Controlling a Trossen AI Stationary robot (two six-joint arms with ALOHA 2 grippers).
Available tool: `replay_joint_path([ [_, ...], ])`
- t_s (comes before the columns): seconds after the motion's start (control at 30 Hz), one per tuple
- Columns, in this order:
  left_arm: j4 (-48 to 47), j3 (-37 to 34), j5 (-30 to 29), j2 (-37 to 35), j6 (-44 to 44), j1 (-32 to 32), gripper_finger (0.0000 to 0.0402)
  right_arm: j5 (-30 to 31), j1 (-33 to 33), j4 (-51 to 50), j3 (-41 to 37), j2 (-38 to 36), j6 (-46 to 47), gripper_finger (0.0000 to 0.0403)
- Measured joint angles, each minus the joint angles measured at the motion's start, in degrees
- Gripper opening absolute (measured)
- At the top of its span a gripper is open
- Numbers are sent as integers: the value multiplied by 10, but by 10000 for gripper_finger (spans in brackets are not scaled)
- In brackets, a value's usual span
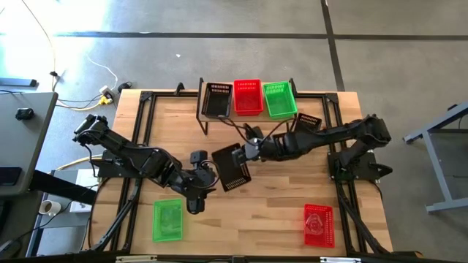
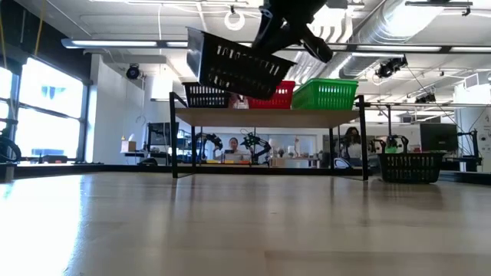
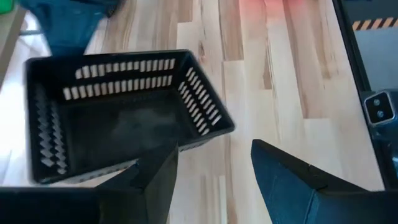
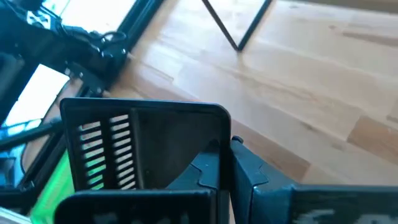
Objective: Stack baskets on shelf by color
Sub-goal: Stack the bottom black bin on the black bin on the shelf
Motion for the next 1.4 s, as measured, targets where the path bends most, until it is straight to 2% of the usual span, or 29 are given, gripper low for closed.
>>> replay_joint_path([
  [0.23, 0, 0, -1, 0, 40, 0, 195, 4, -25, 8, 26, 0, 0, 0],
  [0.6, 0, 0, -59, 0, 43, 0, 195, 19, -36, 54, 53, 0, 7, 0],
  [0.83, -26, 0, -71, 18, 71, 1, 195, 17, -37, 68, 53, 0, 22, 0],
  [1.13, -86, 0, -149, 52, 17, 4, 195, 4, -35, 84, 53, 0, 26, 0],
  [1.4, -107, 1, -155, 63, 19, 27, 192, -11, -36, 109, 53, 0, 25, 0],
])
